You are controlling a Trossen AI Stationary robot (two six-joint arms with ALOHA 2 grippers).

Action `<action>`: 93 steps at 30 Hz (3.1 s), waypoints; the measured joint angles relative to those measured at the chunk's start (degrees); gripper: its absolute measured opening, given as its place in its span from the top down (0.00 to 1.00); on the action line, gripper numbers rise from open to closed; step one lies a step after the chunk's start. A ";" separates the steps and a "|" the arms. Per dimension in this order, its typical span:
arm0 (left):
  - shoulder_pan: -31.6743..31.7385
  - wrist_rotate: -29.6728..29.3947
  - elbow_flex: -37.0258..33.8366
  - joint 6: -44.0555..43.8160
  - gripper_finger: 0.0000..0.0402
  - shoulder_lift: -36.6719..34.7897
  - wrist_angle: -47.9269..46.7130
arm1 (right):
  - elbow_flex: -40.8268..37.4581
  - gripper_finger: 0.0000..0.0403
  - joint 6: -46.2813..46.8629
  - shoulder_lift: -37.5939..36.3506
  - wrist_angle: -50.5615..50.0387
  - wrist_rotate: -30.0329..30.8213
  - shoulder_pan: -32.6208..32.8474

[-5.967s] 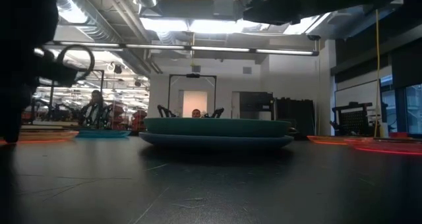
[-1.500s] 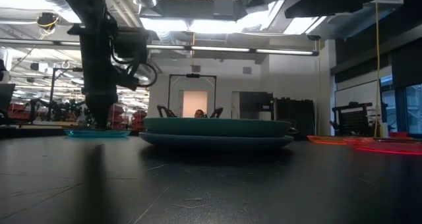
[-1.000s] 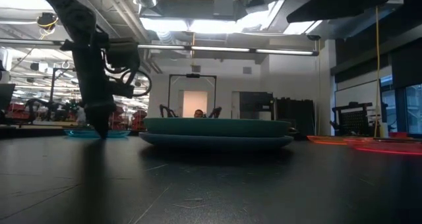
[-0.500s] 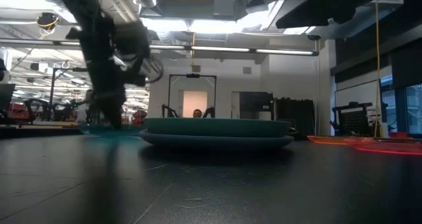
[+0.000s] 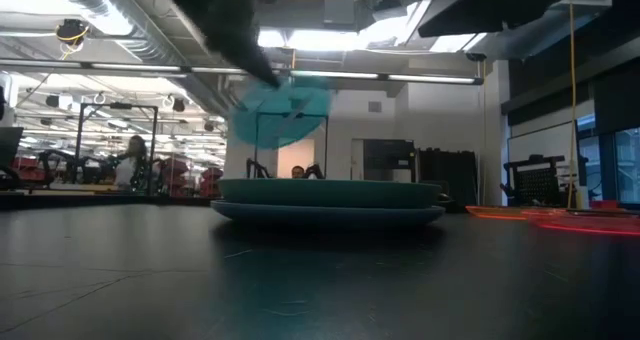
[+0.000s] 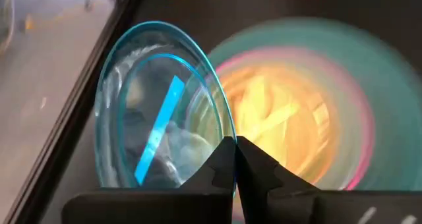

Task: Stack plastic plates
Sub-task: Stack the transparent blue plate on top of the transparent orange plate, then stack the transparent orange plate on top of the transparent blue plate

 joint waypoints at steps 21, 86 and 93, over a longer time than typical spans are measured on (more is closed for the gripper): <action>-8.01 7.26 -1.94 4.21 1.00 11.47 22.45 | 0.04 0.57 1.02 -0.12 -0.34 2.63 0.70; -18.68 1.59 -38.51 -1.18 0.72 -1.89 73.44 | 0.00 0.57 32.35 -1.79 -39.20 -14.47 -28.32; -19.19 -0.16 -39.84 -3.29 0.72 -1.92 75.31 | -0.02 0.57 30.68 3.44 -38.73 -17.93 -36.83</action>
